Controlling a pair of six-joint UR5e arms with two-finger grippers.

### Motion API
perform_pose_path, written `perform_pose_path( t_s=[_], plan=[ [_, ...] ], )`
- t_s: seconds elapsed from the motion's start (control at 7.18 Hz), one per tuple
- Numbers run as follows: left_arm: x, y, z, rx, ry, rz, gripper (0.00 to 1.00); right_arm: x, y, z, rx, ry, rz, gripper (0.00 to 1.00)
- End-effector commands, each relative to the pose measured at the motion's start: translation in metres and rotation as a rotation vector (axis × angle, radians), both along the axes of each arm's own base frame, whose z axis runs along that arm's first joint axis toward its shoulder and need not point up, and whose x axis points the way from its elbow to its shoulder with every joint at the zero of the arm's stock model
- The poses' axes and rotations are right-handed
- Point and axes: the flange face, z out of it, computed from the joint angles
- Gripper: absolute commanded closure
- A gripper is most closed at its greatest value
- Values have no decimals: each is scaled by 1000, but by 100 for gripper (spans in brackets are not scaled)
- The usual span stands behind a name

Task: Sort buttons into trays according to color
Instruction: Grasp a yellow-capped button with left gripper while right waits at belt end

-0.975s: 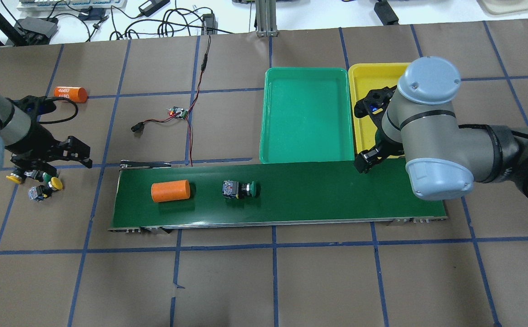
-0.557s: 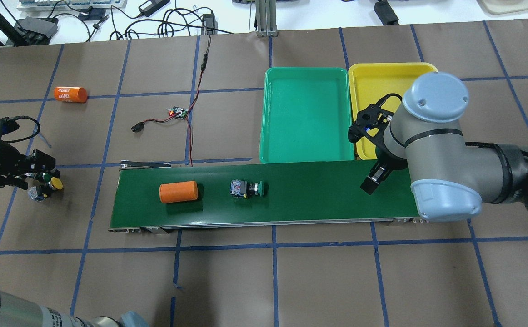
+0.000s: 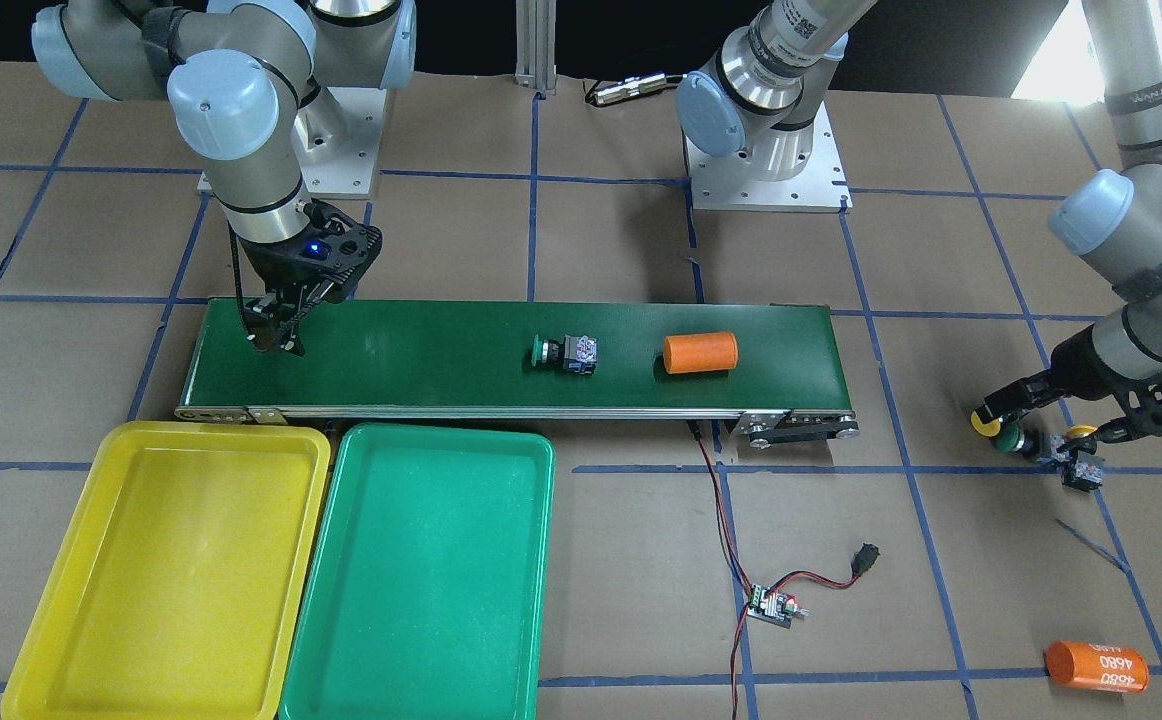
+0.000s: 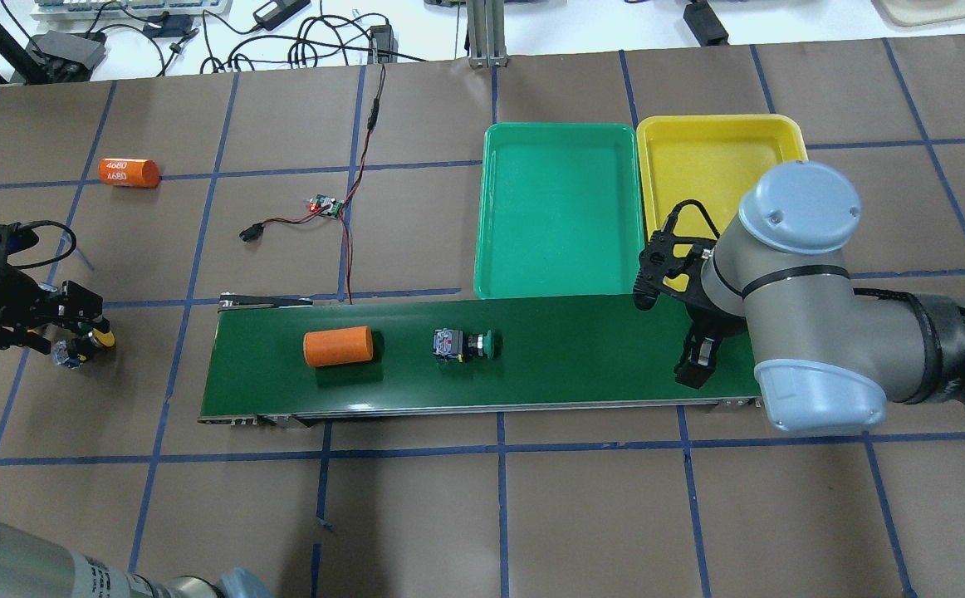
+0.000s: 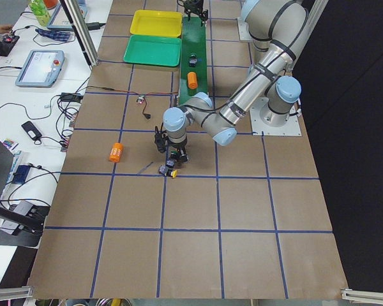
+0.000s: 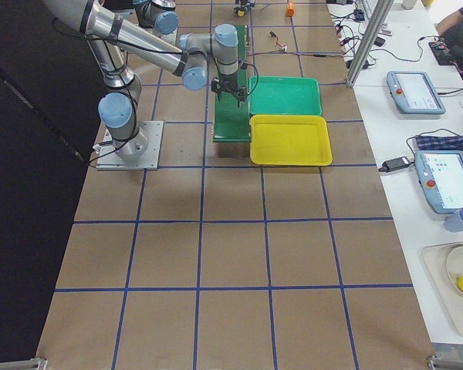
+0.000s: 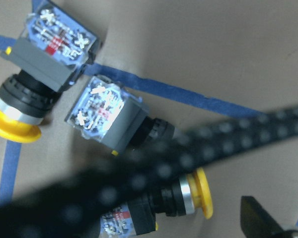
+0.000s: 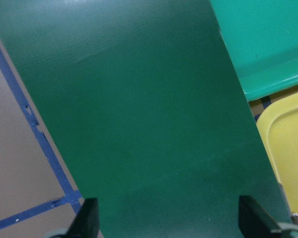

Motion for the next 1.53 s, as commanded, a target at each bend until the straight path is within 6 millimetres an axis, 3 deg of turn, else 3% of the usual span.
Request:
perform_pose_path(
  t_s=[0.0, 0.7, 1.39],
  plan=[
    [2, 0, -8, 11, 9, -4, 0, 1, 8, 1, -16, 8, 207, 0],
    [5, -3, 0, 0, -5, -8, 0, 6, 1, 4, -46, -5, 207, 0],
    [5, -3, -10, 11, 8, -11, 0, 7, 2, 1, -41, -2, 238, 0]
  ],
)
